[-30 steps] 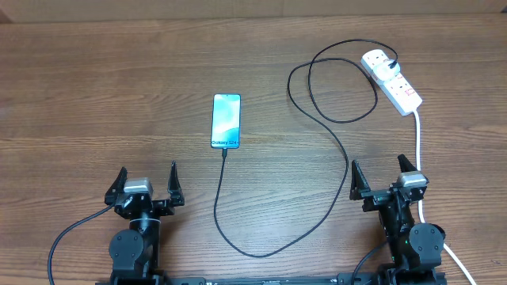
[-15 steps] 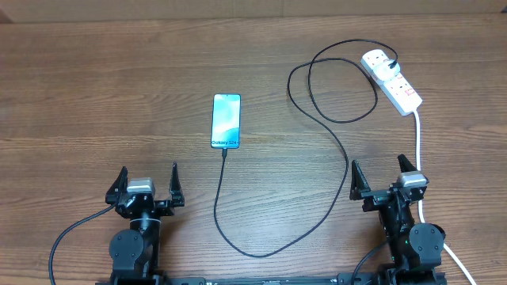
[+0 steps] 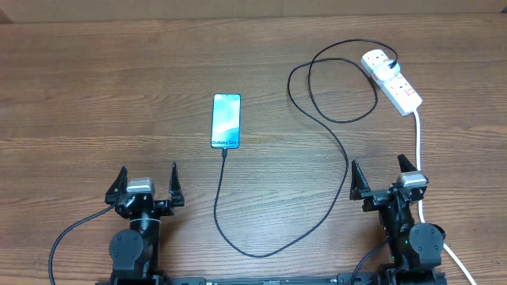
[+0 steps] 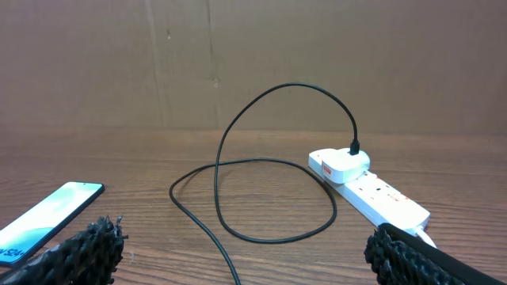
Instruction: Plug charger to phone and switch on socket
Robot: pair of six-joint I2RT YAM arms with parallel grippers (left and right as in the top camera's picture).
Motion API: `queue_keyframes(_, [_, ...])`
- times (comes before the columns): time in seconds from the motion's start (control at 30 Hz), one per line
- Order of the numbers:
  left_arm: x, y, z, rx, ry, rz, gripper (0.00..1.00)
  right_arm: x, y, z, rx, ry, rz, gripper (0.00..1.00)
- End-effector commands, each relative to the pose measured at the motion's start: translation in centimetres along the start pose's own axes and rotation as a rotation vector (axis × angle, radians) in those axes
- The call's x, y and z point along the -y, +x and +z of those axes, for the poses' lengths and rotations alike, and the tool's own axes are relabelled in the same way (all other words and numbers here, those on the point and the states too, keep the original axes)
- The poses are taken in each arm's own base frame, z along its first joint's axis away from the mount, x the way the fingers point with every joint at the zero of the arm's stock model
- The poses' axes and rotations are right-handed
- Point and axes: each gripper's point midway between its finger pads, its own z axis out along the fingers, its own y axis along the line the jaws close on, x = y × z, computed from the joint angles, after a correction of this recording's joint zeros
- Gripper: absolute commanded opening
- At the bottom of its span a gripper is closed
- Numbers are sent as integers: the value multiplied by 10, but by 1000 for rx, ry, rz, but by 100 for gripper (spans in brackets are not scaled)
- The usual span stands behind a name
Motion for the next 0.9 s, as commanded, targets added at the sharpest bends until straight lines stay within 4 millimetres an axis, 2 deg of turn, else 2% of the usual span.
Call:
queue_keyframes(0.0, [-6, -1, 0, 8, -35, -8, 100, 0, 0, 0, 10, 0, 3, 100])
queue_keyframes(0.87, [-2, -1, 0, 8, -10, 19, 100, 0, 0, 0, 10, 0, 3, 100])
